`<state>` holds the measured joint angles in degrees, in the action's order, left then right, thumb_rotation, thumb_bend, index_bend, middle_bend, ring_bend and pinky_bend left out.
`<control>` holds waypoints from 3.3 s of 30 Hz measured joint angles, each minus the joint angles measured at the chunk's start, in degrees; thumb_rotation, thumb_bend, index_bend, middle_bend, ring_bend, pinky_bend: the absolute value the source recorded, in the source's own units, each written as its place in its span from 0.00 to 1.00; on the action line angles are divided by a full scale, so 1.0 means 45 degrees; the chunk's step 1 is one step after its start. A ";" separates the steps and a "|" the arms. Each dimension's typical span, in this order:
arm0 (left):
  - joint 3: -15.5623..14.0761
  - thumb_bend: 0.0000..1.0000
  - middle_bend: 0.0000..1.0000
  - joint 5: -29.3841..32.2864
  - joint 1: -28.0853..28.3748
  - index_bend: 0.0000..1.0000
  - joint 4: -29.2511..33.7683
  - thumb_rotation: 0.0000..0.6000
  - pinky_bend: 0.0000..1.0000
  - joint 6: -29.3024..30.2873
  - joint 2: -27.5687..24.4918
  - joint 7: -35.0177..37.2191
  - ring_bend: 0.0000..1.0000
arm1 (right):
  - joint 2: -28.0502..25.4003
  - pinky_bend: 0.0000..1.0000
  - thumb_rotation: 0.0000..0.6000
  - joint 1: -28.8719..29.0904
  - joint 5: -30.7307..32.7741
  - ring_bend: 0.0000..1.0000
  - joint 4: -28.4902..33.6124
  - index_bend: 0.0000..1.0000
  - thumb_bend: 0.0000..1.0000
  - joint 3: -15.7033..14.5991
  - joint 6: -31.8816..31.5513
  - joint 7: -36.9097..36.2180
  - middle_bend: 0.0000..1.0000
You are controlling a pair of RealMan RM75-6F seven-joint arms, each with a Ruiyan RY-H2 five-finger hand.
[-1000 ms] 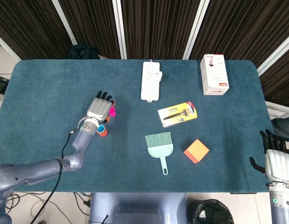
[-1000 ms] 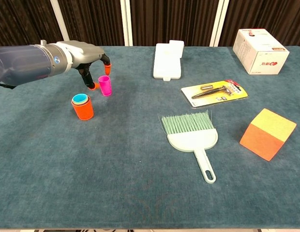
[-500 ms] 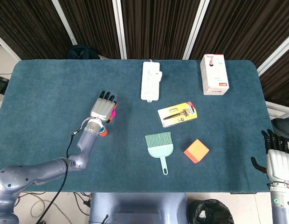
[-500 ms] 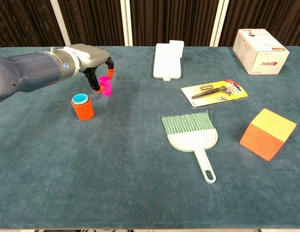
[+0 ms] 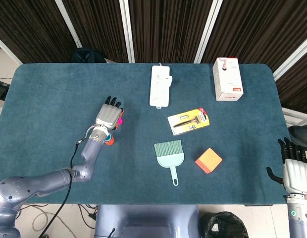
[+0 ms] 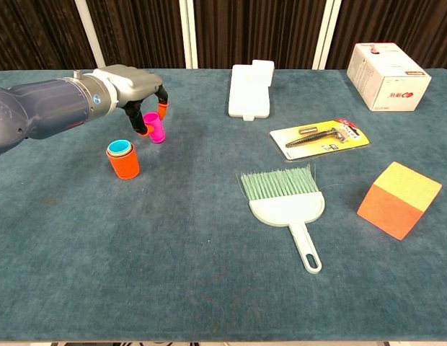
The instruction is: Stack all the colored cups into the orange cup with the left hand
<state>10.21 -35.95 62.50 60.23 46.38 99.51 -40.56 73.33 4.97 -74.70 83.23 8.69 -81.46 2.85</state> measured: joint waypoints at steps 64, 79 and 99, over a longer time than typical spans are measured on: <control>-0.1402 0.40 0.20 -0.0950 -0.1653 0.49 0.9331 1.00 0.00 0.2524 -0.5962 -0.0973 0.00 | -0.0349 0.04 1.00 -0.0207 -0.0531 0.09 0.0701 0.09 0.34 -0.0026 -0.0621 -0.0368 0.05; -0.1462 0.40 0.20 -0.0758 -0.1435 0.49 0.8628 1.00 0.00 0.2387 -0.5229 -0.1080 0.00 | -0.0390 0.04 1.00 -0.0229 -0.0502 0.09 0.0711 0.09 0.34 0.0011 -0.0657 -0.0410 0.05; -0.1664 0.37 0.19 -0.0495 -0.1296 0.30 0.8224 1.00 0.00 0.2231 -0.4864 -0.1277 0.00 | -0.0393 0.04 1.00 -0.0228 -0.0428 0.09 0.0676 0.09 0.34 0.0037 -0.0620 -0.0405 0.05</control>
<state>2.72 -38.18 56.66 97.24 56.42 77.62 -46.31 71.56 3.94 -76.62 86.27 8.86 -84.25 1.03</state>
